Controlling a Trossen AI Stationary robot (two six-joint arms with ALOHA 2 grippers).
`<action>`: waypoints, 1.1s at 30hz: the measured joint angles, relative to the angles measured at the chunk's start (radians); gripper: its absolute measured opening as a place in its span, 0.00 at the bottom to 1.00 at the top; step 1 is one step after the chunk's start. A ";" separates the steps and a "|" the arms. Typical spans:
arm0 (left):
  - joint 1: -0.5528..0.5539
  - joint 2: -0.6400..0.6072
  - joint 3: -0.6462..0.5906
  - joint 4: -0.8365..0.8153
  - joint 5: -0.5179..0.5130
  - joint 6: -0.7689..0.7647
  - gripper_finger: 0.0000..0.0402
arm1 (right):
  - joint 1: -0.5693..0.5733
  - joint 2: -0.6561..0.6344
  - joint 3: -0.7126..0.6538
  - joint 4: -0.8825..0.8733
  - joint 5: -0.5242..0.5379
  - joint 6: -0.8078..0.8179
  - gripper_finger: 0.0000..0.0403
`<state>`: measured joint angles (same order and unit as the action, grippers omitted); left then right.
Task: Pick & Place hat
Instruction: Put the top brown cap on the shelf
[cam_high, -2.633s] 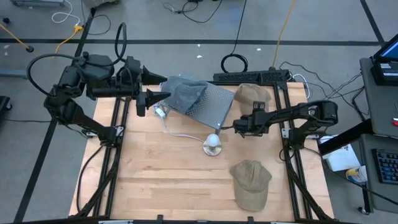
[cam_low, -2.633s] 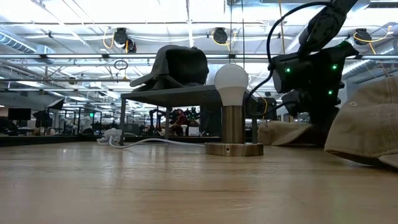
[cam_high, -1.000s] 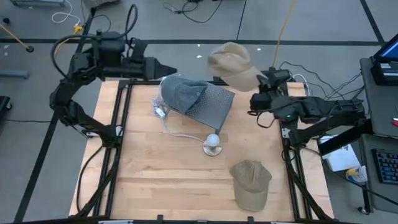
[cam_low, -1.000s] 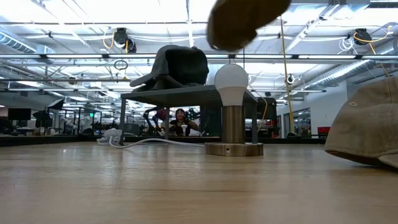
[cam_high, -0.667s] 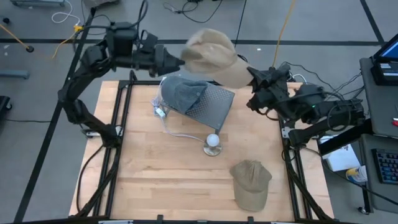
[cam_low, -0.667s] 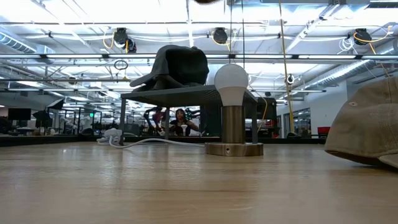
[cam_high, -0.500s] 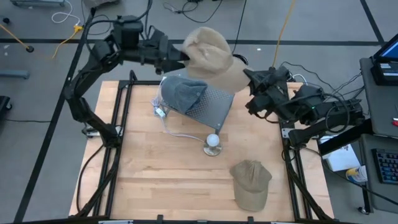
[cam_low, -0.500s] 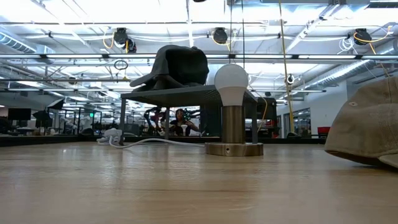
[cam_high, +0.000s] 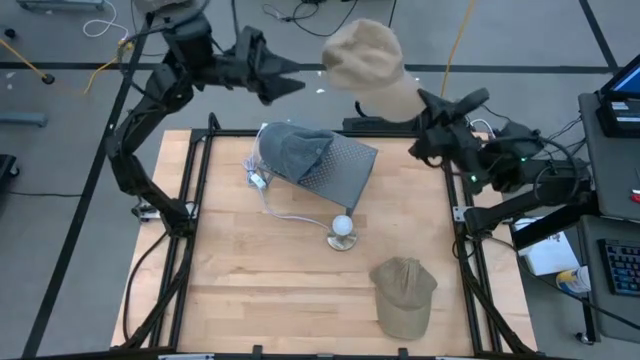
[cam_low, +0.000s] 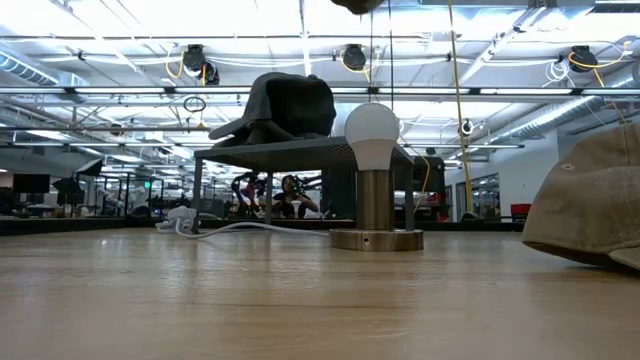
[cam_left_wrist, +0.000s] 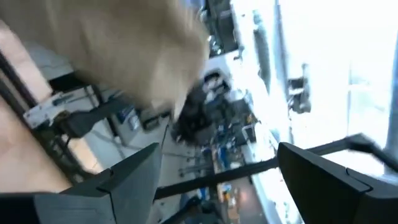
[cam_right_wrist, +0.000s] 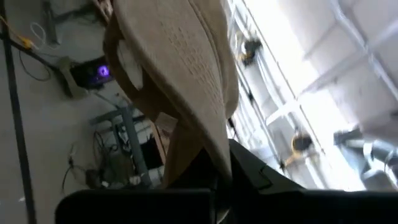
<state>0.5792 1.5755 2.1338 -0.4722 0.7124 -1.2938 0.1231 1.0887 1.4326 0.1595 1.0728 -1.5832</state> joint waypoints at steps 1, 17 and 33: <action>0.007 -0.002 0.000 0.006 -0.001 -0.011 0.81 | 0.014 -0.002 0.000 -0.010 -0.016 -0.015 0.02; 0.048 0.003 0.001 -0.248 0.051 0.030 0.81 | 0.218 0.026 0.000 -0.111 -0.029 -0.105 0.02; 0.017 0.012 0.000 -0.394 -0.012 0.158 0.81 | 0.239 0.026 0.000 -0.062 -0.004 -0.138 0.02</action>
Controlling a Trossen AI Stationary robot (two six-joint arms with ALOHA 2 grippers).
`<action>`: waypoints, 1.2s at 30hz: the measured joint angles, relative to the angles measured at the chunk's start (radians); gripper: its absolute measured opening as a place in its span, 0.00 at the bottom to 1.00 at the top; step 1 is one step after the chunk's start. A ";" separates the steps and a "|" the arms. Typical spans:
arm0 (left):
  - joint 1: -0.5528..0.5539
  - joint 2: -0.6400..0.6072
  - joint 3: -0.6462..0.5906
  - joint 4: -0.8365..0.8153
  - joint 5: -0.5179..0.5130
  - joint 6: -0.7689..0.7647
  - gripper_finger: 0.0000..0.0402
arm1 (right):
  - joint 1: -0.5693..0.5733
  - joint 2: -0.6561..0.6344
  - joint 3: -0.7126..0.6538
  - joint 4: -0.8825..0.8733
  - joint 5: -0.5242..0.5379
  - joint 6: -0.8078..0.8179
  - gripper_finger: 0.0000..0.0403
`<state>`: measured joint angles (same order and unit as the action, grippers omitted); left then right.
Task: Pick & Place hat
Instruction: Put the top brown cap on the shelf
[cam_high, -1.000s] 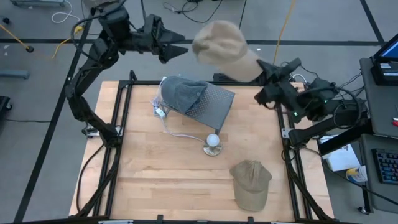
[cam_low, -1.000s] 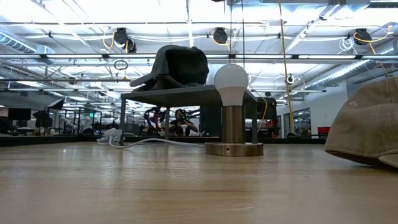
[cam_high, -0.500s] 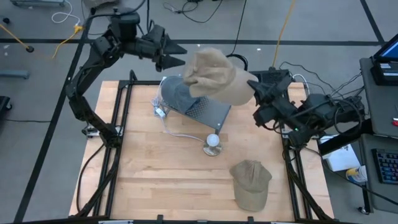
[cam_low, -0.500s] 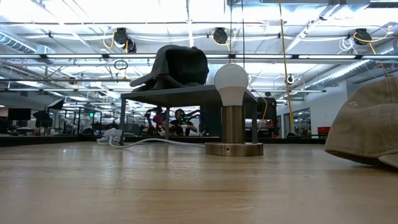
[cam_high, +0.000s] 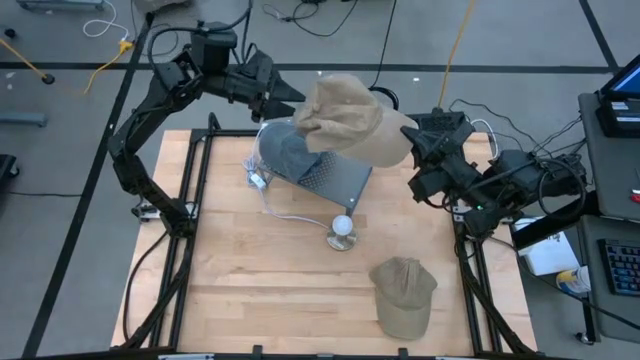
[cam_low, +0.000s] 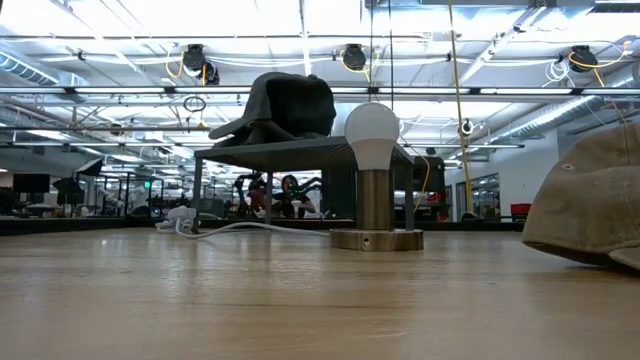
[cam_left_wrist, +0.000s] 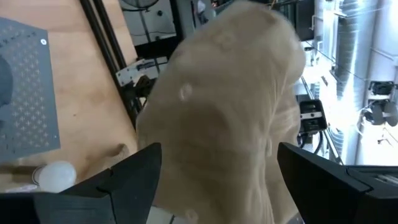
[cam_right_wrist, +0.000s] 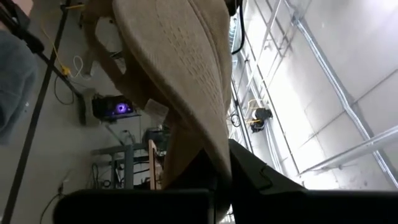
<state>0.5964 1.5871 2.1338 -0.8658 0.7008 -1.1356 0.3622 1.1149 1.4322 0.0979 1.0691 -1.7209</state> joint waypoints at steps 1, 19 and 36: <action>-0.004 0.000 0.000 0.000 -0.008 -0.006 0.81 | 0.000 0.000 0.000 0.003 0.000 0.004 0.02; -0.066 0.000 0.000 0.245 0.001 -0.072 0.81 | 0.000 0.006 -0.060 0.003 -0.039 0.052 0.02; -0.075 0.005 0.000 0.202 0.123 -0.029 0.78 | 0.000 0.005 -0.072 0.003 -0.022 0.104 0.02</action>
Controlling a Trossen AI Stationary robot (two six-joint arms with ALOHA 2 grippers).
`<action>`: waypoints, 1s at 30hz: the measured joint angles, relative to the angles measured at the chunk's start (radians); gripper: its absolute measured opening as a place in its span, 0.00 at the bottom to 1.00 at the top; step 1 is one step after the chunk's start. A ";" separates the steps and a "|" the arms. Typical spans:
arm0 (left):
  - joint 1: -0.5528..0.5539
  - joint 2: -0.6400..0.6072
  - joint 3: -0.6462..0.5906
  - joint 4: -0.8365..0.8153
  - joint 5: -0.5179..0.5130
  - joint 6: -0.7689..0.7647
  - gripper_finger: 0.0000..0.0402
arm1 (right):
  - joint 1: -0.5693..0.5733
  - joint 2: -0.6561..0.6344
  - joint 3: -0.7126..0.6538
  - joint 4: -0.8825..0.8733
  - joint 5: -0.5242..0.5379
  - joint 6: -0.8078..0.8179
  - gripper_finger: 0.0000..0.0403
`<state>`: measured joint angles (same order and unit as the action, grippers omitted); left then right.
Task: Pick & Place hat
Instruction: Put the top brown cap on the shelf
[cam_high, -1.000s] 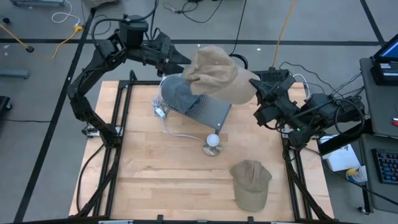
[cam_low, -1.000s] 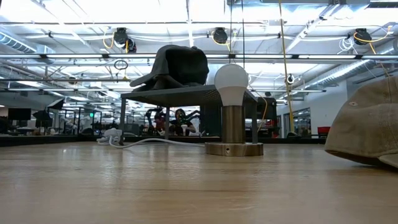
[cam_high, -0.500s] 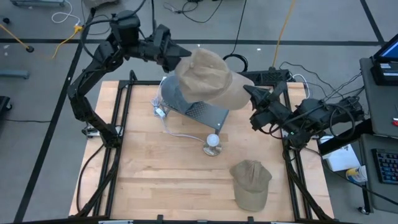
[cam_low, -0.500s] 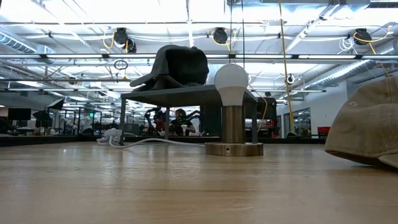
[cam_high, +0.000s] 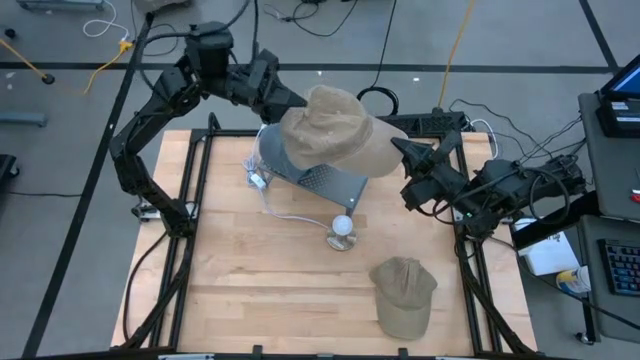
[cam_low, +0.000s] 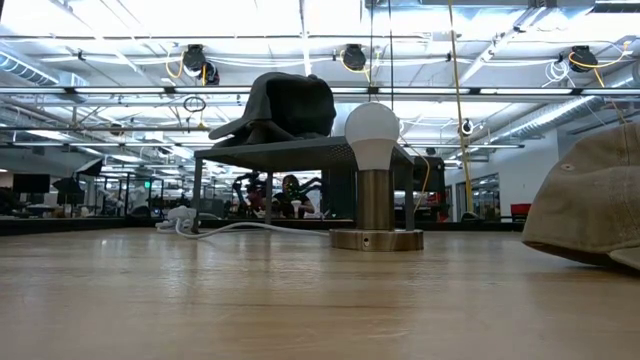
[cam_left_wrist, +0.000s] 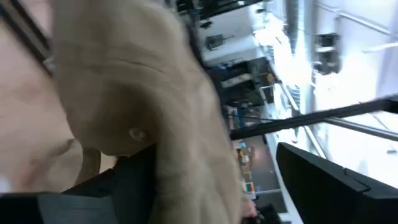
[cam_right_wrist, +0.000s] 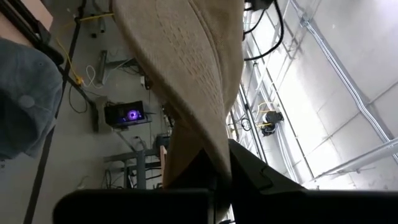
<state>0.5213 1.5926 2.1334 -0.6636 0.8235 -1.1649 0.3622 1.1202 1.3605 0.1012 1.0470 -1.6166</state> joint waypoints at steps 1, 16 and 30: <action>0.001 0.002 0.000 -0.021 -0.002 0.005 0.76 | 0.000 0.000 0.000 0.000 0.000 -0.001 0.02; 0.008 0.007 0.000 -0.066 -0.007 0.077 0.04 | 0.000 0.000 0.000 0.000 0.000 0.000 0.04; 0.070 0.006 0.000 0.130 0.085 0.084 0.01 | 0.002 0.000 0.000 -0.243 0.087 0.578 0.22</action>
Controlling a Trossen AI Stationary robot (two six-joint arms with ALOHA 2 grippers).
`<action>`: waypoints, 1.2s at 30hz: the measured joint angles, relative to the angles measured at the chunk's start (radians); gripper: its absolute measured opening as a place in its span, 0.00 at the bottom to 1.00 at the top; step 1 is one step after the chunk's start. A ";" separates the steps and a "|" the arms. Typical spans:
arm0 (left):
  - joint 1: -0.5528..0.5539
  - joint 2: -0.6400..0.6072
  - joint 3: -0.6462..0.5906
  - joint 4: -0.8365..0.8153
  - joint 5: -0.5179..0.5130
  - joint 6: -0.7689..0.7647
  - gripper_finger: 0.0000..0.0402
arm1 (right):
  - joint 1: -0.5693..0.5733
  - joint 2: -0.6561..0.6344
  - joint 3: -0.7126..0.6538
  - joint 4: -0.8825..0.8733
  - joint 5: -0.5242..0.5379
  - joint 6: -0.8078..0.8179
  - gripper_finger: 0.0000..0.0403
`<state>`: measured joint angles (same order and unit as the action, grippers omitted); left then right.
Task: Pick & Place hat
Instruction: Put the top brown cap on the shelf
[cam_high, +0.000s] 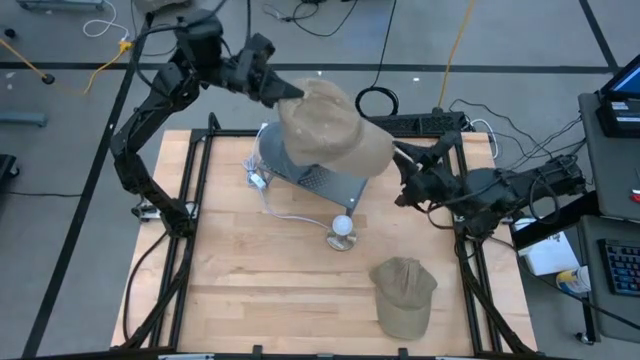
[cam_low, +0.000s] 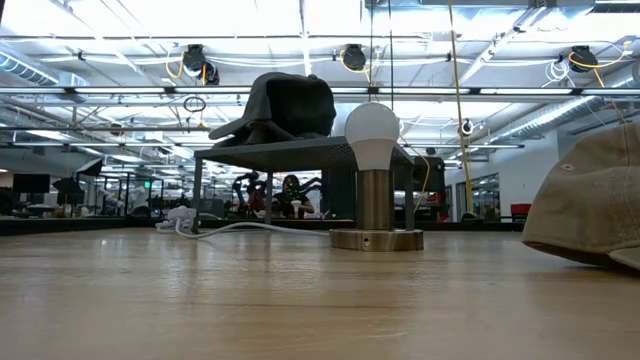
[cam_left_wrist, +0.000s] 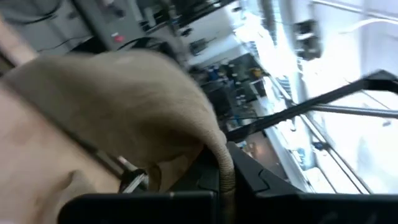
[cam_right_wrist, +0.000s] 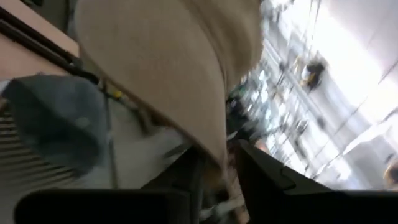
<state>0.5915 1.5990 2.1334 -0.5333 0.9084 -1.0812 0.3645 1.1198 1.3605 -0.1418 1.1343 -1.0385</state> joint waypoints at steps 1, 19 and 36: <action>0.007 0.000 0.000 0.033 0.011 -0.007 0.01 | 0.006 0.000 0.000 -0.047 0.017 0.082 0.24; 0.101 0.013 0.000 0.143 0.179 0.167 0.01 | 0.076 0.000 0.000 -0.196 -0.224 1.034 0.34; -0.008 0.225 0.000 0.141 0.210 0.468 0.01 | 0.076 0.000 0.000 0.276 -0.510 0.943 0.33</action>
<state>0.5831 1.8237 2.1338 -0.3920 1.1183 -0.6136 0.4404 1.1202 1.3605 0.1345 0.6243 -0.0956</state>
